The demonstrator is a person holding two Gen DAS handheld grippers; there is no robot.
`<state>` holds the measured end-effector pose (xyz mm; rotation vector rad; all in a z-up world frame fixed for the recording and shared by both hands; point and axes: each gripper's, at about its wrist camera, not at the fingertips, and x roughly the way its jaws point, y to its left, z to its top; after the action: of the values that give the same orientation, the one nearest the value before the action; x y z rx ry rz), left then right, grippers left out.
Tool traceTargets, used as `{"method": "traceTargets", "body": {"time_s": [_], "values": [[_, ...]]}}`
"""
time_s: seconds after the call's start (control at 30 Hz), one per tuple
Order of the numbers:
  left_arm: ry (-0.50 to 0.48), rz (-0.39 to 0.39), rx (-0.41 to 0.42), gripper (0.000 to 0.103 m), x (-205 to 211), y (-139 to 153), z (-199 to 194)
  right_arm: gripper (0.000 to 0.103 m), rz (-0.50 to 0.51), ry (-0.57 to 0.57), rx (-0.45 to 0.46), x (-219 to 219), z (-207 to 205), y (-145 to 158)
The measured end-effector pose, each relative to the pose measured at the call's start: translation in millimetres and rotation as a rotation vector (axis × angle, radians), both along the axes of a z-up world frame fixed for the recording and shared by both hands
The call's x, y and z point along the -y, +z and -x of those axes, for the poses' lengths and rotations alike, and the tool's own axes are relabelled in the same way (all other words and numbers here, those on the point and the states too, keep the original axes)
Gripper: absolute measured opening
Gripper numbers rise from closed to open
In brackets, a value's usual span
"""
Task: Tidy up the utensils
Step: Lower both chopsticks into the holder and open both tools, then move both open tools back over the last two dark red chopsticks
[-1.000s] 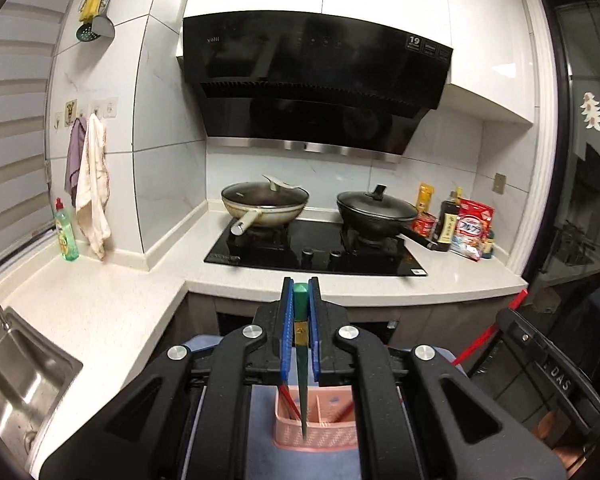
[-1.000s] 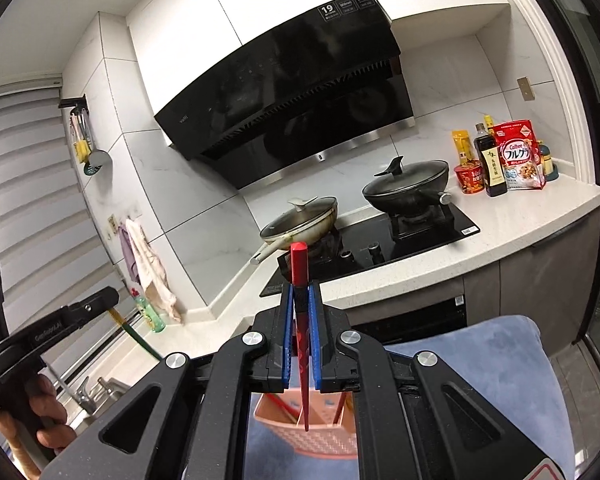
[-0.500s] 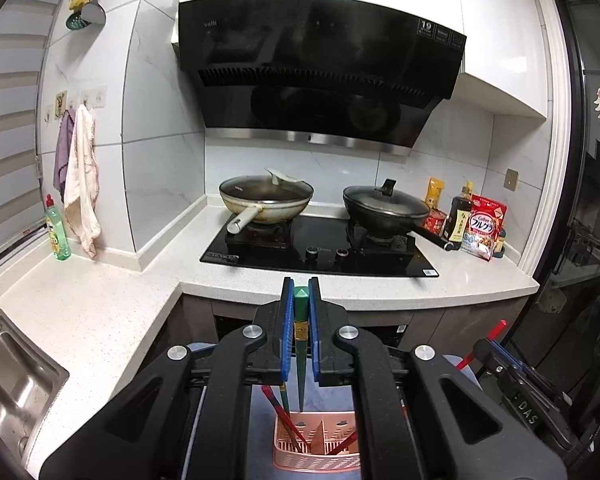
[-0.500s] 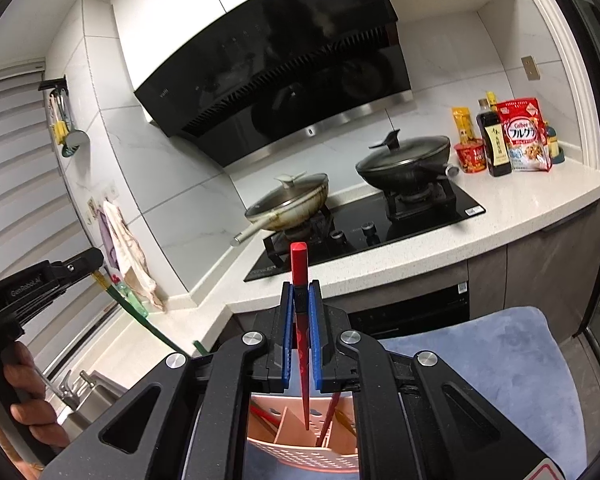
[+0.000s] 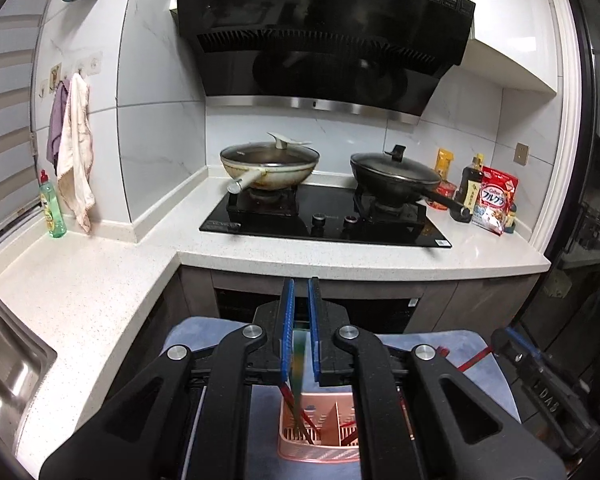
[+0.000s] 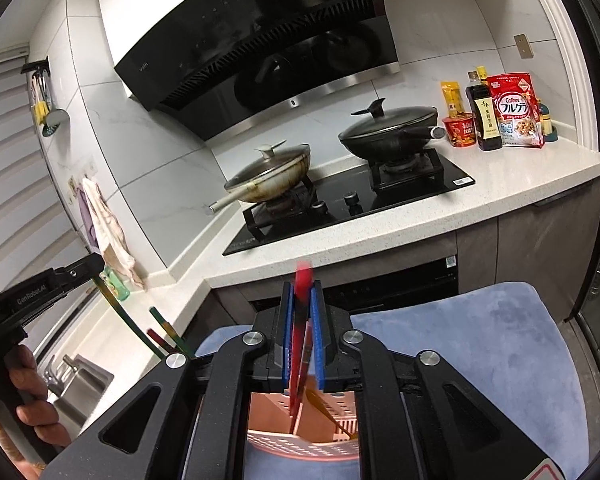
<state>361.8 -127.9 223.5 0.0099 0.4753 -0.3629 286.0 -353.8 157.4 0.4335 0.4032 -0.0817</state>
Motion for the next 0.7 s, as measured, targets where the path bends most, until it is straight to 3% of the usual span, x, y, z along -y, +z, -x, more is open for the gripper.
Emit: {"method": "traceTargets", "body": {"time_s": [0.03,0.07,0.13,0.17,0.33,0.43,0.63,0.7], "values": [[0.0,0.0,-0.009,0.014,-1.0,-2.9,-0.1,0.015,0.006,-0.007,-0.001,0.6,1.7,0.3],[0.007,-0.004,-0.015,0.032,-2.0,-5.5,0.4,0.018,0.01,-0.012,-0.002,1.2,3.3,1.3],[0.036,-0.01,-0.002,0.056,-5.3,-7.7,4.7,0.024,0.006,-0.015,0.002,3.0,7.5,4.3],[0.054,-0.016,0.011,0.062,-7.3,-7.7,8.7,0.027,0.004,-0.013,0.012,3.5,12.4,8.4],[0.087,-0.063,0.02,0.072,-13.5,-7.9,25.2,0.044,0.049,0.0,0.032,-6.9,36.3,23.8],[0.111,-0.081,0.007,0.081,-21.3,-12.7,39.0,0.047,0.073,0.026,0.017,-18.3,52.9,24.5],[0.129,-0.123,-0.079,0.085,-42.3,-41.8,70.2,0.055,0.105,0.071,-0.06,-44.5,98.0,1.0],[0.14,-0.179,-0.091,0.085,-48.4,-60.5,87.4,0.056,0.137,0.074,-0.091,-54.5,113.0,-12.0]]}}
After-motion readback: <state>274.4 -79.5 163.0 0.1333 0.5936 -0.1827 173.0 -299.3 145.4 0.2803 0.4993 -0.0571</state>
